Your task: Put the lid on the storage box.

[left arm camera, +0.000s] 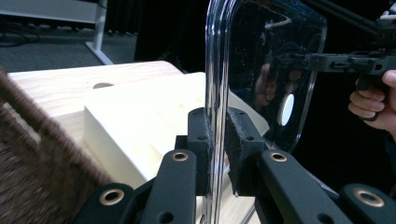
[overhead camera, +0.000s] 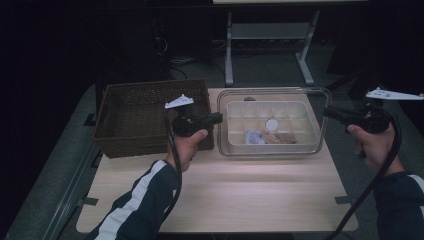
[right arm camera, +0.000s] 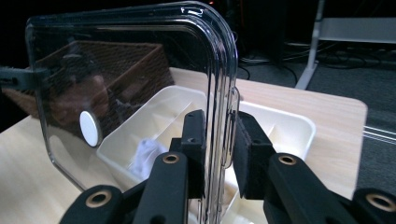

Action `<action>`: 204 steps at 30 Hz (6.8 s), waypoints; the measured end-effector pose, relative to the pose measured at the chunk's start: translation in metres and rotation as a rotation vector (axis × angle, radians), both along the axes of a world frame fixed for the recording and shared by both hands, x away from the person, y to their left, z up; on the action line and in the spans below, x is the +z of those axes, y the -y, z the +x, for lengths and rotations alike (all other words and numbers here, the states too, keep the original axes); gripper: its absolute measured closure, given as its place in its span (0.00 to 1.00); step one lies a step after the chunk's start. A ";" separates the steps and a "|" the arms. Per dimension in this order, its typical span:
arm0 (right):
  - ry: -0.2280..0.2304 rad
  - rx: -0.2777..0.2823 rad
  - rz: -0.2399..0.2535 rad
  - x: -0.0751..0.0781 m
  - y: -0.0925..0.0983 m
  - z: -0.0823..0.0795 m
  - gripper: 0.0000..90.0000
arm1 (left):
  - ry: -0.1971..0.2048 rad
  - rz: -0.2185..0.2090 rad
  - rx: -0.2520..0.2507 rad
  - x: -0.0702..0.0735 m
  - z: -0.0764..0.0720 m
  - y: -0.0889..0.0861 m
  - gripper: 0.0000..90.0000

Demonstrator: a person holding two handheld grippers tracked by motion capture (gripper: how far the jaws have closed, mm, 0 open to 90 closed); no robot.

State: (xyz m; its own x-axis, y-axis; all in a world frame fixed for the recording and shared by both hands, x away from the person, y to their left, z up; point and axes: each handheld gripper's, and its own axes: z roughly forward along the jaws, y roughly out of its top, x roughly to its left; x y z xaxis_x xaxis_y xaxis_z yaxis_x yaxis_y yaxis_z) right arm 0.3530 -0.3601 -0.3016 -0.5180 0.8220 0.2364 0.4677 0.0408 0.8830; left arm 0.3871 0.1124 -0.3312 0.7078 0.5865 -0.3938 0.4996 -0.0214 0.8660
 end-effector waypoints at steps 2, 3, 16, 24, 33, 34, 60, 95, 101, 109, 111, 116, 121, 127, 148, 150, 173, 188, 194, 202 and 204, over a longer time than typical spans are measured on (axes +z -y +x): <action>0.002 -0.019 -0.014 0.004 0.003 0.008 0.83 | -0.011 -0.012 0.004 0.001 0.009 0.006 0.89; 0.001 -0.028 -0.019 0.007 0.007 0.016 0.83 | -0.015 -0.005 0.011 0.002 0.019 0.010 0.88; -0.079 -0.070 -0.030 -0.006 0.018 0.057 0.81 | -0.086 0.012 0.031 -0.011 0.053 0.028 0.88; -0.107 -0.075 -0.037 0.001 0.014 0.058 0.81 | -0.111 0.015 0.021 -0.005 0.050 0.024 0.88; -0.123 -0.087 -0.042 -0.007 0.015 0.058 0.80 | -0.122 0.065 0.027 -0.009 0.051 0.030 0.87; -0.126 -0.088 -0.038 -0.009 0.016 0.060 0.80 | -0.119 0.066 0.029 -0.009 0.052 0.031 0.87; -0.208 -0.109 0.016 -0.047 0.018 0.101 0.72 | -0.105 0.280 0.140 -0.018 0.072 0.058 0.70; -0.233 -0.138 -0.087 -0.082 0.001 0.113 0.67 | 0.015 0.330 0.029 -0.024 0.057 0.047 0.37; -0.217 -0.104 -0.149 -0.083 -0.002 0.101 0.64 | 0.126 0.324 -0.087 -0.029 0.018 0.030 0.35; -0.197 -0.081 -0.187 -0.084 -0.007 0.088 0.65 | 0.167 0.347 -0.138 -0.040 -0.021 -0.001 0.33; -0.190 -0.067 -0.196 -0.084 -0.011 0.084 0.64 | 0.175 0.381 -0.134 -0.045 -0.028 -0.009 0.33; -0.178 -0.013 -0.205 -0.084 -0.024 0.070 0.63 | 0.162 0.389 -0.144 -0.053 -0.045 -0.032 0.32; -0.172 0.028 -0.224 -0.088 -0.033 0.056 0.61 | 0.159 0.440 -0.147 -0.064 -0.063 -0.055 0.31; -0.158 0.058 -0.245 -0.089 -0.038 0.041 0.59 | 0.151 0.508 -0.165 -0.076 -0.072 -0.080 0.30; -0.080 0.237 -0.317 -0.096 -0.073 -0.014 0.46 | 0.116 0.638 -0.136 -0.105 -0.099 -0.158 0.28; -0.072 0.242 -0.334 -0.097 -0.076 -0.019 0.45 | 0.102 0.634 -0.122 -0.106 -0.102 -0.165 0.28; -0.117 0.199 -0.441 -0.157 -0.061 -0.065 0.29 | 0.068 0.639 -0.145 -0.129 -0.113 -0.188 0.23; -0.150 0.140 -0.353 -0.180 -0.051 -0.079 0.17 | 0.060 0.569 -0.123 -0.143 -0.111 -0.194 0.18; -0.152 0.121 -0.352 -0.180 -0.053 -0.079 0.16 | 0.053 0.572 -0.108 -0.143 -0.110 -0.195 0.18; -0.160 0.073 -0.350 -0.180 -0.058 -0.079 0.16 | 0.055 0.574 -0.101 -0.143 -0.110 -0.195 0.18; -0.160 0.073 -0.351 -0.180 -0.058 -0.079 0.16 | 0.053 0.567 -0.094 -0.143 -0.110 -0.194 0.18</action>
State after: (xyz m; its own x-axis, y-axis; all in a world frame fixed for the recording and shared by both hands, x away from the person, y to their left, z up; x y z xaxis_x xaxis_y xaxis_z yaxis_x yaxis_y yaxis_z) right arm 0.2742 -0.3019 -0.4820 -0.5576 0.8296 0.0301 0.5830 0.3655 0.7256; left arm 0.2771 0.3068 -0.4743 0.7771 0.6294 0.0016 0.4292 -0.5317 0.7301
